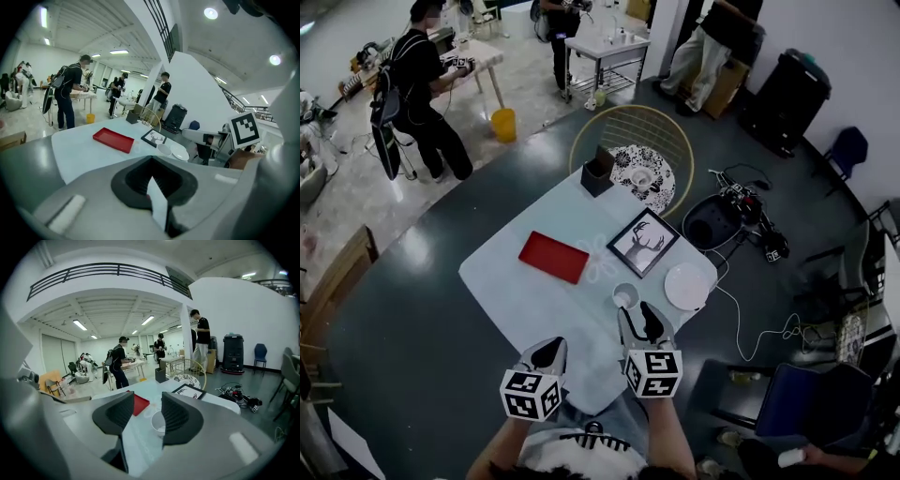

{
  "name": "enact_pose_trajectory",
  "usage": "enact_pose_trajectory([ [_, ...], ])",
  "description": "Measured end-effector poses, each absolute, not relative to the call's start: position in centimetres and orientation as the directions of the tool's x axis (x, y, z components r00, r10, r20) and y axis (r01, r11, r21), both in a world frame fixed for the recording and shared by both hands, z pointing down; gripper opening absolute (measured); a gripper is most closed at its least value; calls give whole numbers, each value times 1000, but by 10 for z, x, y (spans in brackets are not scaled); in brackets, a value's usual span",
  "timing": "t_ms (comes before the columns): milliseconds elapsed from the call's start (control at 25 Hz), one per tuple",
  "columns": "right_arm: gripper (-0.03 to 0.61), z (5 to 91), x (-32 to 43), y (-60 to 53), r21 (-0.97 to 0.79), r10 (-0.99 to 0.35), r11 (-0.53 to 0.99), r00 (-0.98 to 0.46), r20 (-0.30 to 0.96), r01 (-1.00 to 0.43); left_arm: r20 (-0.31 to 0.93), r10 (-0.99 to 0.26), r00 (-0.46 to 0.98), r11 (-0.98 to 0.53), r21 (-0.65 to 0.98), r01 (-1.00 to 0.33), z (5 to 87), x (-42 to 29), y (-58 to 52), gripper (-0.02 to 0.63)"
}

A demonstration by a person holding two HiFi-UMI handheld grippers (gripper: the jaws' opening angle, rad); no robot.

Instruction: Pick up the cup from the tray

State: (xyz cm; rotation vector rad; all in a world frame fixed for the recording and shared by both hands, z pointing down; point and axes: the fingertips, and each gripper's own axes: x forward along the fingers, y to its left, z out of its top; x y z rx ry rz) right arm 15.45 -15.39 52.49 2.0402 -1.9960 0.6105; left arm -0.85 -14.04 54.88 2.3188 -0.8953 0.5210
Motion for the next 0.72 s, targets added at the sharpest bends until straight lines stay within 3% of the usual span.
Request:
enact_pose_trajectory([
  [200,27,506,141,-132,-100,-912,-136,86,401,-986,523,-499,691,-609,356,-709,536,-21,-133,0],
  [720,23,516,107,-87,-127,-894,-132,63,443,-983,476,-518,711,-632,348,-693,519,-38,-110,0],
])
